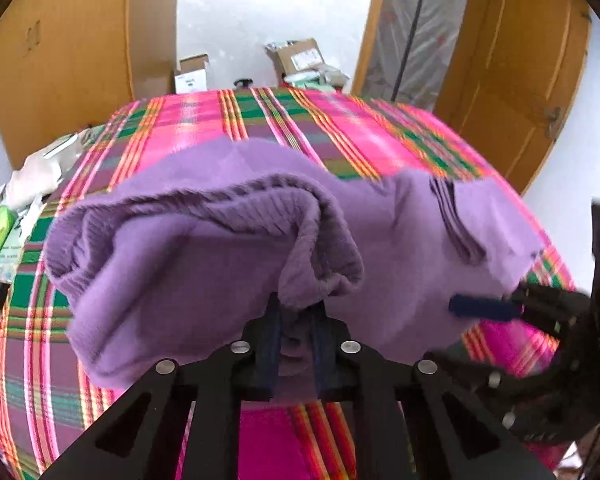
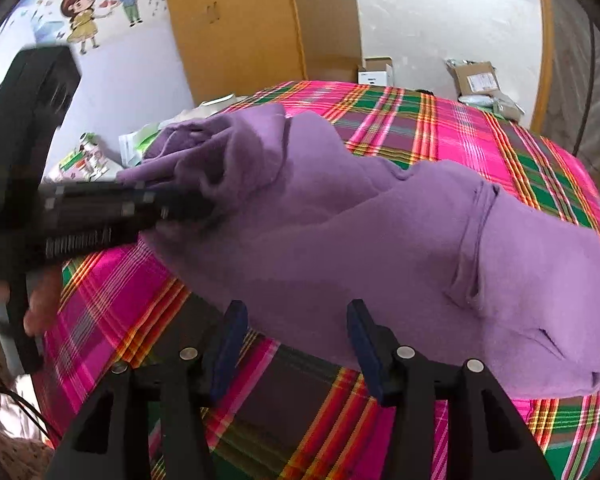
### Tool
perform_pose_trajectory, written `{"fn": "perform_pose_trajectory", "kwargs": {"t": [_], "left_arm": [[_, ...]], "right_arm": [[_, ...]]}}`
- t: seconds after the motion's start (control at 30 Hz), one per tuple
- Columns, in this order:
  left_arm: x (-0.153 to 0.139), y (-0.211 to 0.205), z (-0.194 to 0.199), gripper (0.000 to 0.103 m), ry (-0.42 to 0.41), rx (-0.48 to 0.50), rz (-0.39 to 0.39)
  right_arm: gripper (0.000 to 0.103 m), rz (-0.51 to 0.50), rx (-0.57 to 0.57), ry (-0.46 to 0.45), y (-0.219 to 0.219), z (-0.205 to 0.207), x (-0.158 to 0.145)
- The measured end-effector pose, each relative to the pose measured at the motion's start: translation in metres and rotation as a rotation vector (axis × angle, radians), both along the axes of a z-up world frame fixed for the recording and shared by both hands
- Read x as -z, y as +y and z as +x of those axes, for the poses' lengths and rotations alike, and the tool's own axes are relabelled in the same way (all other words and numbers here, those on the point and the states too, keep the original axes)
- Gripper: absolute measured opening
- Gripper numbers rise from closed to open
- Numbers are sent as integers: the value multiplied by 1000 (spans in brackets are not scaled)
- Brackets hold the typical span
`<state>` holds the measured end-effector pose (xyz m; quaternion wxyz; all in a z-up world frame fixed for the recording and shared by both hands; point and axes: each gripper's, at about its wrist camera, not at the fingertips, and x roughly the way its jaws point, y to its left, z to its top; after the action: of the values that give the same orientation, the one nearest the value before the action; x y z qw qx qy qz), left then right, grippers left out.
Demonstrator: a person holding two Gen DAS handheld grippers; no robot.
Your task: Fold clothes
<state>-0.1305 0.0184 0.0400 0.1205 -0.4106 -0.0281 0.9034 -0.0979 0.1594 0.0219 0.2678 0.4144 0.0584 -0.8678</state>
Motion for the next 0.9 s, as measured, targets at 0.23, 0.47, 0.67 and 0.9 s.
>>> {"fn": "perform_pose_trajectory", "kwargs": {"t": [0.23, 0.47, 0.67, 0.9], "left_arm": [[-27, -27, -13, 10, 70, -83, 69], [-50, -54, -23, 9, 136, -156, 104], [-70, -90, -26, 7, 197, -260, 135], [-80, -135, -22, 7, 232, -376, 123]], "right_arm": [[52, 48, -46, 30, -14, 5, 2], [52, 72, -69, 46, -29, 3, 4], [52, 85, -98, 55, -41, 0, 6], [52, 95, -129, 60, -56, -4, 7]]}}
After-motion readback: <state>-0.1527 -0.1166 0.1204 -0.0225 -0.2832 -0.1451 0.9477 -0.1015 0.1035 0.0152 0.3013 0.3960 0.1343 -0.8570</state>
